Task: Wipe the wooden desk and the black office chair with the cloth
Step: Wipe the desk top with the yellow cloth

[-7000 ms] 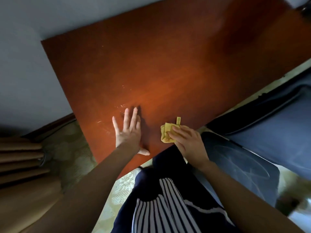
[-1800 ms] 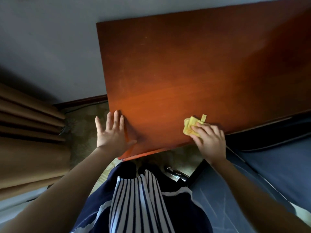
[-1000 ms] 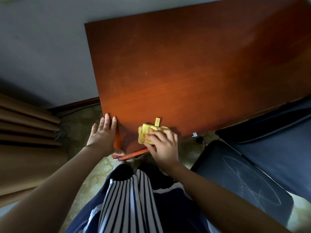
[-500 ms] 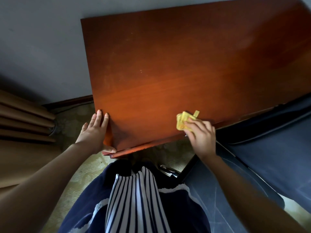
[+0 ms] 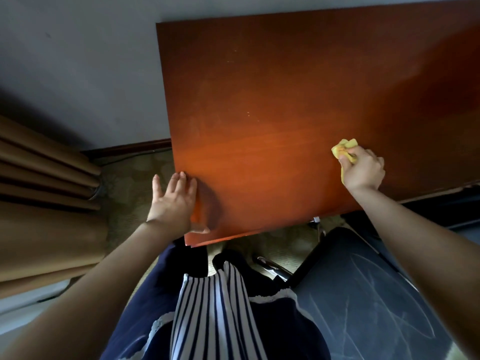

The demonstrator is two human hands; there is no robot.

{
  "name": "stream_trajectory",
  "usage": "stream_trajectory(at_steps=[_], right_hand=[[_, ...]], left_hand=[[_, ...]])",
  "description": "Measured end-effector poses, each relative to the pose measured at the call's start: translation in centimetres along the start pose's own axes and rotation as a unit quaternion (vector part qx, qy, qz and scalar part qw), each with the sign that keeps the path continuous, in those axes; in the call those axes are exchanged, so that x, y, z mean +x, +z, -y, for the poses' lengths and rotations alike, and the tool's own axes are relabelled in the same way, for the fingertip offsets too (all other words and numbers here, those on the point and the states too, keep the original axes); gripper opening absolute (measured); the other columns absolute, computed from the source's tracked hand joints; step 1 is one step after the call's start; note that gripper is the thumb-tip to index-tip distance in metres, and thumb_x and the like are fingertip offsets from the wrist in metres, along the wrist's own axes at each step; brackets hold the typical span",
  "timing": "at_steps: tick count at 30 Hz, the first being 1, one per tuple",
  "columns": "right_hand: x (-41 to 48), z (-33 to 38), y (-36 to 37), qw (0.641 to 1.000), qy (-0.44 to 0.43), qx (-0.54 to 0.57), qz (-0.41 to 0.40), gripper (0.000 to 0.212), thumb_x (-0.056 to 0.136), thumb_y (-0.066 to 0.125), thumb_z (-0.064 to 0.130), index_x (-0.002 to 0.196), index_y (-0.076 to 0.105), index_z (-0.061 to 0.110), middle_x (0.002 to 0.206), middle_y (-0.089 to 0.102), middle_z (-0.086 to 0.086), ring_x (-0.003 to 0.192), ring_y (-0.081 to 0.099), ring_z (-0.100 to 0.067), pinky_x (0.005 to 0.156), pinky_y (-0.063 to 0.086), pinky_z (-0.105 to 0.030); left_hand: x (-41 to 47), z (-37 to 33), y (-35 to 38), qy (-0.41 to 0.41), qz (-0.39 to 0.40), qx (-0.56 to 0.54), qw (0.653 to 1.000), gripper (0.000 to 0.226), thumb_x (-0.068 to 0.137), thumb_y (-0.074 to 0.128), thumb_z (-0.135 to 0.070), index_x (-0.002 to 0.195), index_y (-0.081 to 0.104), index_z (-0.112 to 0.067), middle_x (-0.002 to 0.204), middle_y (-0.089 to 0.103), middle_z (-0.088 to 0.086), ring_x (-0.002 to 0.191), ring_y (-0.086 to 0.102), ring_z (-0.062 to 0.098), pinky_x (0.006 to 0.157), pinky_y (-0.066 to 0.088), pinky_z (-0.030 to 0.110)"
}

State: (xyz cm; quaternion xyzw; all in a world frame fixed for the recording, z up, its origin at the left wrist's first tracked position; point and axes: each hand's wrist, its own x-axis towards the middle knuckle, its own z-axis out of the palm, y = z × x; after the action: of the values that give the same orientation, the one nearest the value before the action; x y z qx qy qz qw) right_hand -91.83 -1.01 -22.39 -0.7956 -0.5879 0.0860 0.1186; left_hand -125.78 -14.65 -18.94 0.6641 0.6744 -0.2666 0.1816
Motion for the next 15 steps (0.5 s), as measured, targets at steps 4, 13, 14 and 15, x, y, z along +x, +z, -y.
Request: stream_trajectory(at_steps=[4, 13, 14, 15], right_hand=[[-1.3, 6.2, 2.2, 0.999, -0.032, 0.0, 0.01, 0.023, 0.091, 0.06, 0.027, 0.111, 0.065, 0.017, 0.116, 0.059, -0.01, 0.111, 0.045, -0.036, 0.085, 0.039, -0.044], [-2.5, 20.8, 6.4, 0.991, -0.118, 0.023, 0.057, 0.023, 0.091, 0.06, 0.03, 0.113, 0.064, 0.023, 0.118, 0.059, -0.001, 0.111, 0.045, -0.03, 0.087, 0.038, -0.04], [-2.5, 22.0, 6.8, 0.99, -0.123, 0.018, 0.068, 0.024, 0.091, 0.06, 0.03, 0.113, 0.063, 0.024, 0.118, 0.059, -0.001, 0.111, 0.045, -0.029, 0.087, 0.038, -0.04], [-2.5, 23.2, 7.1, 0.989, -0.128, 0.014, 0.078, 0.024, 0.091, 0.06, 0.03, 0.114, 0.063, 0.024, 0.119, 0.059, 0.0, 0.111, 0.045, -0.029, 0.087, 0.038, -0.04]], left_hand=[[1.0, 2.4, -1.4, 0.033, -0.063, -0.058, 0.996, 0.078, 0.083, 0.051, -0.065, 0.145, 0.031, -0.022, 0.148, 0.029, 0.004, 0.144, 0.016, 0.021, 0.112, -0.006, 0.061], [5.5, 9.4, -2.5, 0.035, -0.073, -0.127, 0.989, 0.084, 0.086, 0.053, -0.06, 0.151, 0.015, -0.022, 0.158, 0.014, 0.003, 0.145, 0.015, 0.024, 0.114, 0.0, 0.056], [6.0, 10.0, -2.6, 0.037, -0.061, -0.134, 0.988, 0.087, 0.086, 0.052, -0.06, 0.152, 0.011, -0.021, 0.159, 0.01, 0.003, 0.145, 0.013, 0.025, 0.115, 0.0, 0.056], [6.4, 10.6, -2.8, 0.041, -0.054, -0.143, 0.987, 0.089, 0.086, 0.053, -0.059, 0.152, 0.008, -0.02, 0.159, 0.008, 0.003, 0.146, 0.012, 0.025, 0.115, 0.0, 0.056]])
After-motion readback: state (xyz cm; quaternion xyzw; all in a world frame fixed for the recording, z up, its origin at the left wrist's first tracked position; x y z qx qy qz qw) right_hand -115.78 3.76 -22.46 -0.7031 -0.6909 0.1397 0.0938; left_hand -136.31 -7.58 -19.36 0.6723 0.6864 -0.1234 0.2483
